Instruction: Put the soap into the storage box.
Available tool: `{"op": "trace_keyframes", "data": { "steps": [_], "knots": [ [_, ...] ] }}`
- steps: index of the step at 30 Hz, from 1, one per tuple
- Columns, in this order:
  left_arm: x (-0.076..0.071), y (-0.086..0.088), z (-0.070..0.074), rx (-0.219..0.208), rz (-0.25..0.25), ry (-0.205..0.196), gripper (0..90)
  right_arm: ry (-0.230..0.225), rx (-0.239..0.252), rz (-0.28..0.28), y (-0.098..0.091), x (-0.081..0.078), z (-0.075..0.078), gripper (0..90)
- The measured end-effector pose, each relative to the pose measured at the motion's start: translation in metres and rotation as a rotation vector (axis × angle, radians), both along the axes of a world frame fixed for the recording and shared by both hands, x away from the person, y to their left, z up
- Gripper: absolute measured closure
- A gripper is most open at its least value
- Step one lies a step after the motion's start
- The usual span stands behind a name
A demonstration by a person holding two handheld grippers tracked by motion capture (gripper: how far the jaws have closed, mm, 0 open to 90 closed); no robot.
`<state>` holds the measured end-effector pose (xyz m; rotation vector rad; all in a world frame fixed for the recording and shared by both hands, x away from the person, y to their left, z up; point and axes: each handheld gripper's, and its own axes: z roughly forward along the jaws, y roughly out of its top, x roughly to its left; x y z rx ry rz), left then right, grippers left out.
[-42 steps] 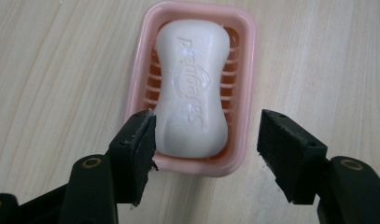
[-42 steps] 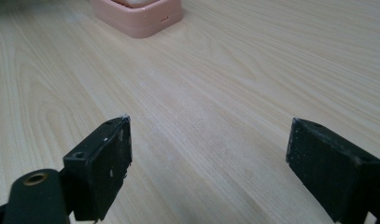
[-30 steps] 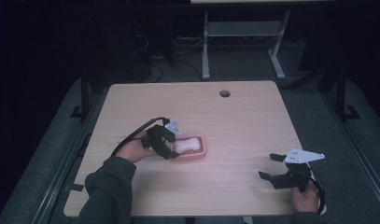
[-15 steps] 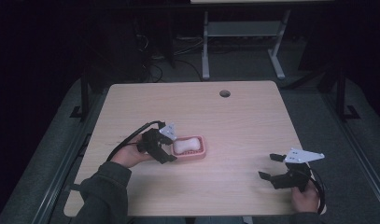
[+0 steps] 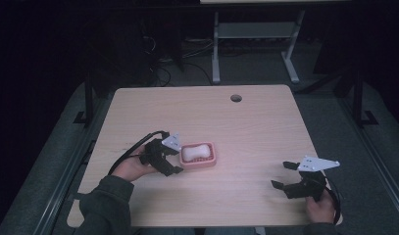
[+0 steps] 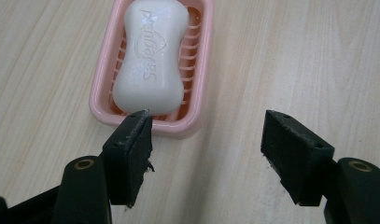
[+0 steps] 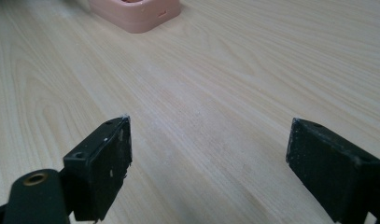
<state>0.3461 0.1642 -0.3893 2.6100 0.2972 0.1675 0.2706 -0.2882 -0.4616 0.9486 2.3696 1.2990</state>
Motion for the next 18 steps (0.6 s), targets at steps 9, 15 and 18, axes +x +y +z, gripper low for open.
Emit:
{"op": "trace_keyframes", "data": {
  "steps": [9,15,18],
  "knots": [
    [-0.008,0.007,-0.004,0.0,0.011,0.001,32.0,0.0,-0.003,-0.001,0.0,-0.001,0.0,13.5],
    [-0.013,0.011,-0.009,0.011,0.011,-0.001,31.9,0.003,-0.005,0.003,0.001,-0.001,0.0,13.5],
    [-0.014,0.013,-0.01,0.014,0.013,0.0,31.5,0.005,-0.008,0.004,0.002,-0.001,0.0,13.5]
  ]
}}
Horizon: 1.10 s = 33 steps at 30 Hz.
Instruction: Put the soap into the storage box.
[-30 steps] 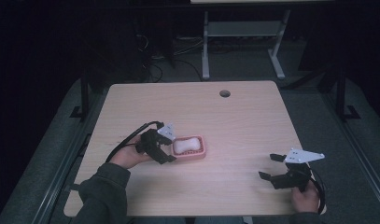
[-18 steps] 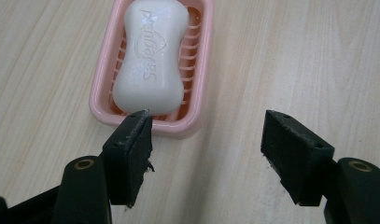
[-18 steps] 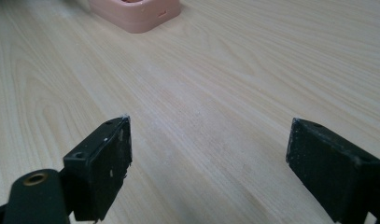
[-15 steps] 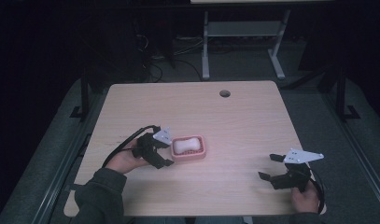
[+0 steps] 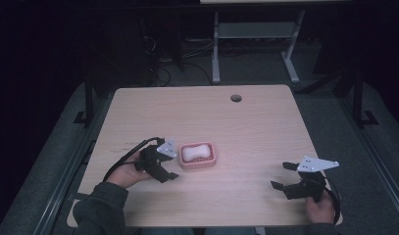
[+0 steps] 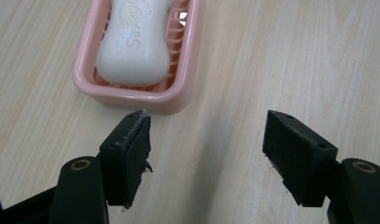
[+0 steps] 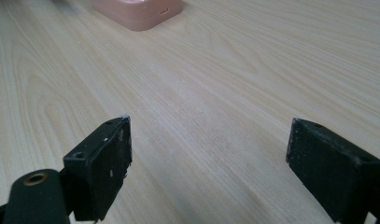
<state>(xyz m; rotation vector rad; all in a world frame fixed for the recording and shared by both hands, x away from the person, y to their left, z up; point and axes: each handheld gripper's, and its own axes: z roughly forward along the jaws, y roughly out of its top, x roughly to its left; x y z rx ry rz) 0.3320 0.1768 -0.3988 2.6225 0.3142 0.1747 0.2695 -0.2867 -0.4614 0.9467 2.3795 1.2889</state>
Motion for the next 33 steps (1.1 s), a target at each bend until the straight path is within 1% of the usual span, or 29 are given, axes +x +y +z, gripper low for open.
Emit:
{"op": "trace_keyframes", "data": {
  "steps": [1,2,4,6,7,10,12,13,14,17,18,19,21,23,24,25,26,28,29,30,33],
  "knots": [
    [-0.001,0.001,-0.001,-0.012,0.008,0.002,31.5,-0.001,0.0,-0.001,0.0,0.0,0.0,13.5],
    [-0.001,0.002,0.0,-0.008,0.0,-0.001,31.4,-0.001,0.0,-0.001,0.0,0.0,0.0,13.5],
    [-0.002,0.004,-0.001,-0.016,0.002,0.006,30.9,0.0,0.0,-0.002,0.0,0.0,0.0,13.5],
    [-0.003,0.007,-0.001,-0.022,0.008,0.008,30.5,0.001,-0.002,-0.003,0.0,0.0,0.0,13.5],
    [-0.003,0.008,-0.001,-0.018,0.006,0.007,30.4,0.001,-0.002,-0.002,0.0,0.0,0.0,13.5],
    [-0.004,0.012,-0.003,-0.029,0.019,0.015,30.4,0.001,-0.002,-0.003,0.0,0.0,0.0,13.5],
    [-0.005,0.015,-0.005,-0.022,0.017,0.016,30.4,0.001,-0.002,-0.003,0.0,0.0,0.0,13.5],
    [-0.006,0.015,-0.006,-0.027,0.023,0.016,30.3,0.002,-0.003,-0.003,0.0,0.0,0.0,13.5],
    [-0.006,0.016,-0.006,-0.019,0.019,0.016,30.1,0.002,-0.004,-0.003,0.0,0.0,0.0,13.5],
    [-0.007,0.019,-0.007,-0.02,0.026,0.015,29.7,0.003,-0.004,-0.003,0.001,0.0,0.0,13.5],
    [-0.008,0.02,-0.007,-0.027,0.03,0.019,29.4,0.002,-0.005,-0.002,0.001,0.0,0.0,13.5],
    [-0.008,0.021,-0.007,-0.021,0.026,0.017,29.3,0.003,-0.004,-0.003,0.001,0.0,0.0,13.5],
    [-0.01,0.022,-0.007,-0.032,0.03,0.012,29.2,0.004,-0.005,-0.003,0.001,0.0,0.0,13.5],
    [-0.011,0.023,-0.007,-0.027,0.028,0.01,29.2,0.004,-0.005,-0.001,0.001,0.0,0.0,13.5],
    [-0.013,0.024,-0.007,-0.033,0.035,0.01,29.2,0.005,-0.006,-0.001,0.001,0.0,0.0,13.5],
    [-0.012,0.025,-0.007,-0.025,0.028,0.008,29.2,0.005,-0.007,0.0,0.001,0.0,0.0,13.5],
    [-0.014,0.025,-0.008,-0.03,0.037,0.012,29.1,0.004,-0.007,0.001,0.001,0.0,0.0,13.5],
    [-0.014,0.027,-0.008,-0.021,0.035,0.01,29.0,0.003,-0.007,0.001,0.001,0.0,0.0,13.5],
    [-0.015,0.028,-0.009,-0.028,0.039,0.008,29.0,0.003,-0.006,0.0,0.001,0.0,0.0,13.5],
    [-0.015,0.029,-0.009,-0.024,0.038,0.01,29.0,0.002,-0.005,0.0,0.001,0.0,0.0,13.5],
    [-0.017,0.03,-0.011,-0.029,0.045,0.01,28.8,0.002,-0.005,0.0,0.001,0.0,0.0,13.5]
  ]
}}
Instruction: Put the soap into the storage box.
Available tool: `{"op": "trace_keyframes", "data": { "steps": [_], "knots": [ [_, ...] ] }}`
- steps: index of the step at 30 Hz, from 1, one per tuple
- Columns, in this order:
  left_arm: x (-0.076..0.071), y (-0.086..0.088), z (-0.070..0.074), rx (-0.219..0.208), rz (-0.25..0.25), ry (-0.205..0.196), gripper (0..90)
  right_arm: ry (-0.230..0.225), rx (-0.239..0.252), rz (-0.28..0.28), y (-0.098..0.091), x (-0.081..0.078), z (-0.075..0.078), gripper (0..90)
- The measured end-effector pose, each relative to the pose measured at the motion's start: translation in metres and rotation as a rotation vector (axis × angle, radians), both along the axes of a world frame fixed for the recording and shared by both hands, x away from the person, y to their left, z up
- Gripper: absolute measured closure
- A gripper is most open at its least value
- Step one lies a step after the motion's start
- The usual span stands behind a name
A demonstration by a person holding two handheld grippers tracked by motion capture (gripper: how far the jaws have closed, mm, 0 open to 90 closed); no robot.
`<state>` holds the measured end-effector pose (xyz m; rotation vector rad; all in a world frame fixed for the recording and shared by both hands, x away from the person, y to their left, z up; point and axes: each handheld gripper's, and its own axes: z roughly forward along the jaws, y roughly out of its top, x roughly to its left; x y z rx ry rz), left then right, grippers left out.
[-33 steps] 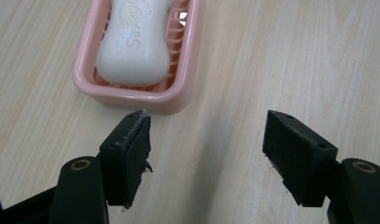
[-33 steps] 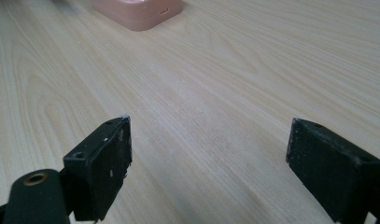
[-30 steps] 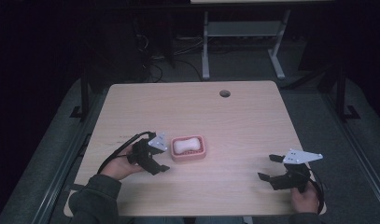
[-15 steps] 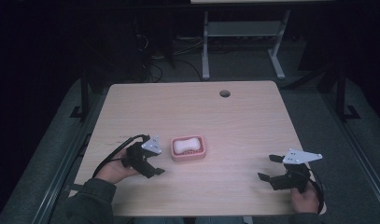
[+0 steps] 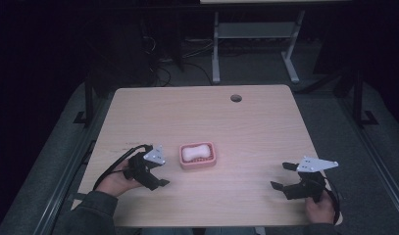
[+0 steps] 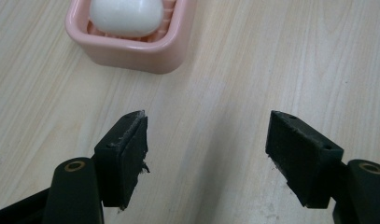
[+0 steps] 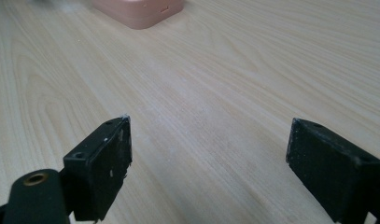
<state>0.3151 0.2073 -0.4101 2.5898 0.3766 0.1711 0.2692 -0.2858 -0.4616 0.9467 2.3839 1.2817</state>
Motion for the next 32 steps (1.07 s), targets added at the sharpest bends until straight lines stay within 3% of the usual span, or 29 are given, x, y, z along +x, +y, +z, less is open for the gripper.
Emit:
{"op": "trace_keyframes", "data": {
  "steps": [15,26,32],
  "knots": [
    [-0.011,0.014,-0.011,-0.002,0.026,-0.001,28.0,0.007,-0.004,-0.001,0.001,0.001,-0.001,13.5],
    [-0.02,0.024,-0.016,-0.04,0.06,-0.019,28.0,0.011,-0.002,0.001,0.001,0.001,-0.002,13.5],
    [-0.023,0.029,-0.022,-0.038,0.076,-0.006,28.0,0.004,0.004,0.003,0.001,0.001,-0.001,13.5]
  ]
}}
